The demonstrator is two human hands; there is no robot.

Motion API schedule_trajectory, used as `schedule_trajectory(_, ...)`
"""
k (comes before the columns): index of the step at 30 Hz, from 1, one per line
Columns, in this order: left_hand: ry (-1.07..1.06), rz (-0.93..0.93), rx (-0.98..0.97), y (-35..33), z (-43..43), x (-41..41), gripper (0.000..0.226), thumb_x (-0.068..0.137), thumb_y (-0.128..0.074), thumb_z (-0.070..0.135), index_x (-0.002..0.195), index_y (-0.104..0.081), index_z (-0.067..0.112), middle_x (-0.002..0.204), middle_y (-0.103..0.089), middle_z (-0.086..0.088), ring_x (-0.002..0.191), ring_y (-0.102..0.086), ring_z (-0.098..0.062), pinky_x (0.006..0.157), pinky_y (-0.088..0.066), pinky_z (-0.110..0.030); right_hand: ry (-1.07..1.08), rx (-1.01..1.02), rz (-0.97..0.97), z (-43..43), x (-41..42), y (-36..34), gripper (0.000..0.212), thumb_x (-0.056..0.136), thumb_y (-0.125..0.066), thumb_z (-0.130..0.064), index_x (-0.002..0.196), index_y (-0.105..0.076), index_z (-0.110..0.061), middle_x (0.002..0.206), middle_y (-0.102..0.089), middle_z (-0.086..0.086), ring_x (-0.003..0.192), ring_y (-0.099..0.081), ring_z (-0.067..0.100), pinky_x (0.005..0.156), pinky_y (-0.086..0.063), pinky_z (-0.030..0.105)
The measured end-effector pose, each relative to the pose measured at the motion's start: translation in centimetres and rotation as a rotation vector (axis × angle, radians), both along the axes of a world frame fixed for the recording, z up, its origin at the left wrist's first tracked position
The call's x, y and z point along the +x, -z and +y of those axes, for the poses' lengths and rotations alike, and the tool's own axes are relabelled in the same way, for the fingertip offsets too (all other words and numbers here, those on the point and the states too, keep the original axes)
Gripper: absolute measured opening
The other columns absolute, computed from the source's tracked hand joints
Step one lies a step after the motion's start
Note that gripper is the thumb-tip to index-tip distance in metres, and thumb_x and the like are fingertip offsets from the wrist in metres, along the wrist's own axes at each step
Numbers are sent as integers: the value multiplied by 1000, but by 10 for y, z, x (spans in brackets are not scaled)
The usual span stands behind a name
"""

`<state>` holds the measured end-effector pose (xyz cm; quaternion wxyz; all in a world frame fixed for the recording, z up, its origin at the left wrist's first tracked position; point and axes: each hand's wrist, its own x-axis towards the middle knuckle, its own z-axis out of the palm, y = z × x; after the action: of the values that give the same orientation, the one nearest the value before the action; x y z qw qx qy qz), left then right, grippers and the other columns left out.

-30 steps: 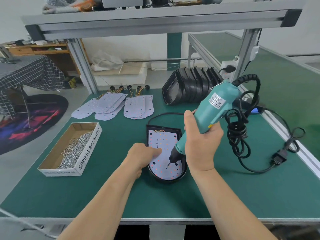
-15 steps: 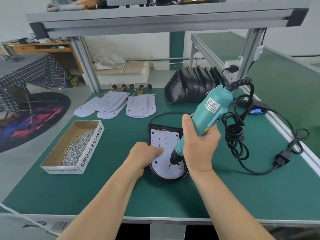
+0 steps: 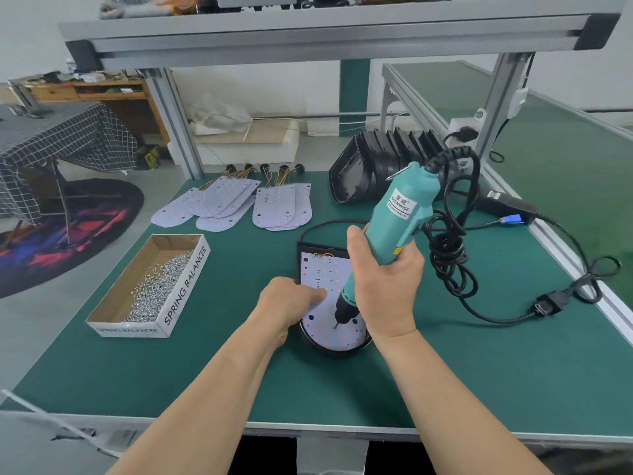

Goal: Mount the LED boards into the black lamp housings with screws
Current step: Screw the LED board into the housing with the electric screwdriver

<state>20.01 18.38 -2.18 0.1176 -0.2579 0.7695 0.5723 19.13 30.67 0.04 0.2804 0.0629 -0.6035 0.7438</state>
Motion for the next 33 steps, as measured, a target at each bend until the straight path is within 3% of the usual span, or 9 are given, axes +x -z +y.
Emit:
schedule_trajectory(4, 27, -12, -46, -5, 0, 2, 65, 58, -70, 35, 110, -70, -3, 113, -73, -19, 109, -68, -35, 99, -53, -52, -19, -78, 29, 7, 3, -17, 23, 85, -71, -17, 68, -56, -16, 59, -49, -8, 56, -44, 13, 58, -42, 26)
schedule_trajectory(6, 50, -12, -126, -10, -4, 4, 55, 66, -74, 49, 93, -68, 1, 92, -72, -10, 84, -69, -30, 72, -57, -41, 14, -132, 53, 12, -1, -30, 21, 86, -70, -16, 69, -58, -19, 61, -51, -3, 57, -45, 13, 58, -43, 23)
schedule_trajectory(8, -25, 15, -138, -16, -15, 4, 50, 83, -68, 57, 82, -58, 8, 72, -53, -2, 59, -45, -22, 52, -35, -30, 80, -174, 45, 19, -8, -40, 18, 85, -71, -16, 71, -59, -19, 63, -52, 0, 59, -47, 14, 60, -44, 23)
schedule_trajectory(9, -96, 55, -58, -18, -24, 3, 42, 92, -63, 49, 85, -57, 8, 72, -49, -3, 58, -40, -20, 52, -32, -29, 110, -206, 19, 22, -12, -43, 18, 84, -72, -19, 73, -59, -20, 65, -53, 1, 61, -49, 15, 61, -45, 24)
schedule_trajectory(11, -264, 154, 263, -27, -39, 1, 14, 100, -51, 8, 90, -58, 0, 79, -55, -11, 62, -47, -18, 52, -42, -27, 154, -293, -58, 27, -19, -47, 19, 83, -75, -24, 76, -58, -20, 67, -56, 1, 61, -53, 14, 61, -46, 24)
schedule_trajectory(14, -314, 210, 652, -43, -43, 5, 30, 92, -31, -24, 92, -57, -11, 88, -62, -22, 75, -63, -22, 53, -56, -20, 184, -388, -139, 32, -27, -51, 24, 86, -77, -26, 80, -55, -21, 64, -59, -5, 57, -55, 9, 57, -46, 19)
schedule_trajectory(21, -150, 228, 909, -49, -20, 11, 15, 97, -46, -12, 103, -59, -19, 83, -73, -24, 71, -75, -22, 57, -57, -17, 97, -515, -127, 32, -26, -72, 22, 90, -73, -27, 87, -52, -20, 58, -56, -11, 56, -53, 8, 59, -46, 24)
schedule_trajectory(27, -161, 98, 904, -49, -6, 13, 12, 68, -76, 15, 71, -75, 3, 63, -61, -4, 43, -53, -5, 36, -42, -12, 68, -578, -47, 30, -23, -88, 20, 92, -70, -22, 86, -52, -20, 56, -56, -17, 56, -52, 7, 63, -45, 27)
schedule_trajectory(33, -210, 40, 1135, -48, 2, 15, 25, 57, -77, -3, 81, -77, -9, 76, -68, -14, 53, -62, -11, 43, -49, -12, 78, -551, -17, 24, -22, -89, 19, 90, -71, -19, 84, -53, -19, 57, -57, -14, 57, -53, 8, 63, -46, 27)
